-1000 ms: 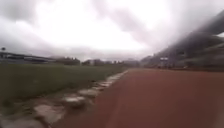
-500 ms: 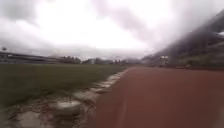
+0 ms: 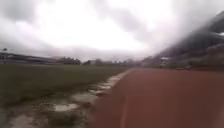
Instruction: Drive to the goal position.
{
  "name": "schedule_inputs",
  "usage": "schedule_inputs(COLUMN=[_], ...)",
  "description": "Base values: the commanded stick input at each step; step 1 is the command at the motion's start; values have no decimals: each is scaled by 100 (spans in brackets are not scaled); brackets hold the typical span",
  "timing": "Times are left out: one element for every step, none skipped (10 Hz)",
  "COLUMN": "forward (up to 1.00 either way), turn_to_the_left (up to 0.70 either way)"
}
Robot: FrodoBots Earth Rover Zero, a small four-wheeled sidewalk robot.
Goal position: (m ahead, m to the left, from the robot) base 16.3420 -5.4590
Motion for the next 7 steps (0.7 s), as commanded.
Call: schedule_inputs(forward=[70, 70, 70, 70, 70, 70, 70], turn_to_the_left=[0, 0, 0, -35, -35, -35, -35])
